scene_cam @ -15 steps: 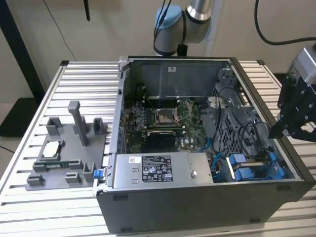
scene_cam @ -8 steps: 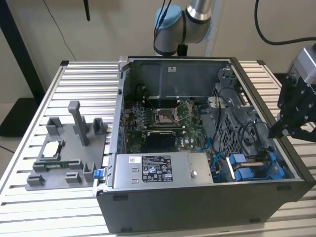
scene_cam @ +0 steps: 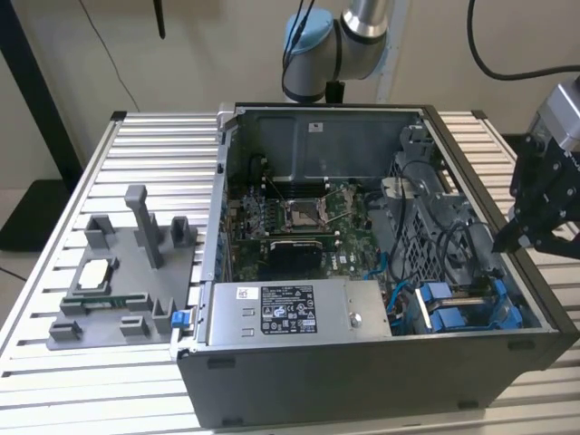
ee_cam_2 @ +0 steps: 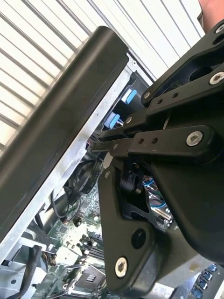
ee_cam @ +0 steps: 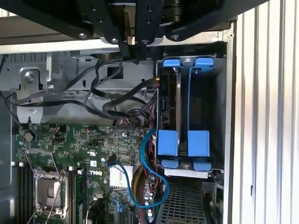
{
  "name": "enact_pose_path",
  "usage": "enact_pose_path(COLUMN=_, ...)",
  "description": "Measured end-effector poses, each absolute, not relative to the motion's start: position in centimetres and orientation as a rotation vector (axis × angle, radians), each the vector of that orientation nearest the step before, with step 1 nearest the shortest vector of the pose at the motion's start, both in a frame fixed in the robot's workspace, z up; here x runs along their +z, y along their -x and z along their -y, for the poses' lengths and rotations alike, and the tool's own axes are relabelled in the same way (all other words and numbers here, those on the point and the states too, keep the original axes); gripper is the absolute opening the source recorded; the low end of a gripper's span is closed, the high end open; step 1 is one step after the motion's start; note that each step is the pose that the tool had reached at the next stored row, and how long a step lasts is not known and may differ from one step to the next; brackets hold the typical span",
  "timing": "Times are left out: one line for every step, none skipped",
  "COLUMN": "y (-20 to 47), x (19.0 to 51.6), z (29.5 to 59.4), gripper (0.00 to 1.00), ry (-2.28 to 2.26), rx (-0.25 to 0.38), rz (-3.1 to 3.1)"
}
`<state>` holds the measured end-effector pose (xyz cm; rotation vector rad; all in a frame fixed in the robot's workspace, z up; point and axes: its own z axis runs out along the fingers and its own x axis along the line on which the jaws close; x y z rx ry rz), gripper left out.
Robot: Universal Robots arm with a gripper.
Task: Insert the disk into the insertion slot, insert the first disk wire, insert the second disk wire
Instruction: 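Insert the second disk wire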
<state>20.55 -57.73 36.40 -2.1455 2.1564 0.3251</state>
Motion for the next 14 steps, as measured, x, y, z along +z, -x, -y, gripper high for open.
enact_pose_path(y=-20.4, x=36.5, z=57.7, gripper=0.00, ry=2.145, rx=0.326, rz=-2.157)
enact_pose_path(y=-20.3, x=36.6, z=57.7, gripper=0.00, ry=2.145, rx=0.327, rz=-2.157)
enact_pose_path(y=-20.1, x=36.6, z=57.7, gripper=0.00, ry=2.145, rx=0.329, rz=-2.156)
enact_pose_path(y=-19.9, x=36.7, z=57.7, gripper=0.00, ry=2.144, rx=0.331, rz=-2.155)
enact_pose_path(y=-19.7, x=36.8, z=57.7, gripper=0.00, ry=2.142, rx=0.334, rz=-2.154)
enact_pose_path(y=-19.5, x=36.9, z=57.8, gripper=0.00, ry=2.141, rx=0.337, rz=-2.153)
enact_pose_path(y=-19.3, x=37.0, z=57.8, gripper=0.00, ry=2.140, rx=0.340, rz=-2.151)
enact_pose_path(y=-19.1, x=37.1, z=57.8, gripper=0.00, ry=2.138, rx=0.343, rz=-2.150)
enact_pose_path(y=-18.9, x=37.2, z=57.8, gripper=0.00, ry=2.137, rx=0.345, rz=-2.149)
enact_pose_path(y=-18.7, x=37.3, z=57.8, gripper=0.00, ry=2.136, rx=0.348, rz=-2.148)
enact_pose_path(y=-18.5, x=37.4, z=57.8, gripper=0.00, ry=2.135, rx=0.351, rz=-2.146)
enact_pose_path(y=-18.4, x=37.5, z=57.9, gripper=0.00, ry=2.134, rx=0.353, rz=-2.145)
enact_pose_path(y=-18.2, x=37.6, z=57.9, gripper=0.00, ry=2.134, rx=0.354, rz=-2.145)
enact_pose_path(y=-17.9, x=37.7, z=57.9, gripper=0.00, ry=2.133, rx=0.355, rz=-2.144)
